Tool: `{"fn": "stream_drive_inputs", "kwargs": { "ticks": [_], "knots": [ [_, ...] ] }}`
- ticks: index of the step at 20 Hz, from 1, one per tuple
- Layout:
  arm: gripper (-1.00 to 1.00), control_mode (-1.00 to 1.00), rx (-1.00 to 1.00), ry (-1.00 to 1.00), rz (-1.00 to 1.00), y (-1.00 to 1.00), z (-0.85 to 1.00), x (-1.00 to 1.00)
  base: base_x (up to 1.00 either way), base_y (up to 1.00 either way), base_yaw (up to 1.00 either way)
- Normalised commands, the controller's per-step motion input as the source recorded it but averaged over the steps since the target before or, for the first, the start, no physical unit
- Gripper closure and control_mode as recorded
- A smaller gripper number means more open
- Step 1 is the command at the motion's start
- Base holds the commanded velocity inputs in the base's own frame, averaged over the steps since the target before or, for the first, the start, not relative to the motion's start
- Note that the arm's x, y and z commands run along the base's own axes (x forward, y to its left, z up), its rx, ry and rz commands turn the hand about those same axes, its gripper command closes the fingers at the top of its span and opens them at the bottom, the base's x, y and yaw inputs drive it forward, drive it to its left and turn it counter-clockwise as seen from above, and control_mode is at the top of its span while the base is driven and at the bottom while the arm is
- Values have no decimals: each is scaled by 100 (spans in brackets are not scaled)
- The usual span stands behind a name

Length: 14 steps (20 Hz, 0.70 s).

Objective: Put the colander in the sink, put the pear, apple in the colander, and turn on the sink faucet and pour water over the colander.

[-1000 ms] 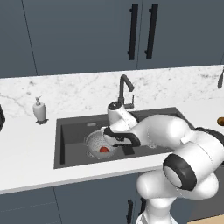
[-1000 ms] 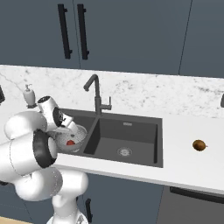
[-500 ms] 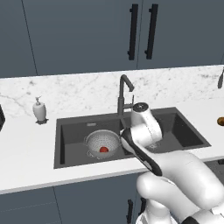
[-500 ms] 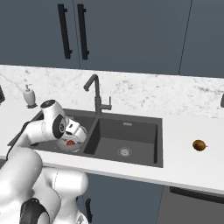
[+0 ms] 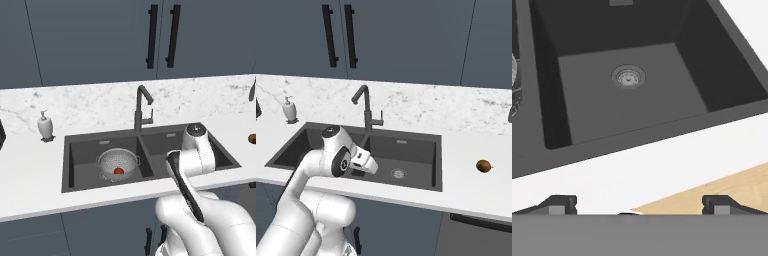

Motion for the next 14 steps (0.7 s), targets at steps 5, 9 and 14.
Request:
{"fn": "stream_drive_inputs", "kwargs": {
  "ticks": [5, 9, 14],
  "knots": [
    [-100, -100, -1, -2, -9, -100, 17, -1, 0, 0, 0],
    [-100, -100, 0, 0, -11, -100, 18, 9, 0, 0, 0],
    [-100, -100, 0, 0, -12, -98, 19, 12, 0, 0, 0]
  ]
}}
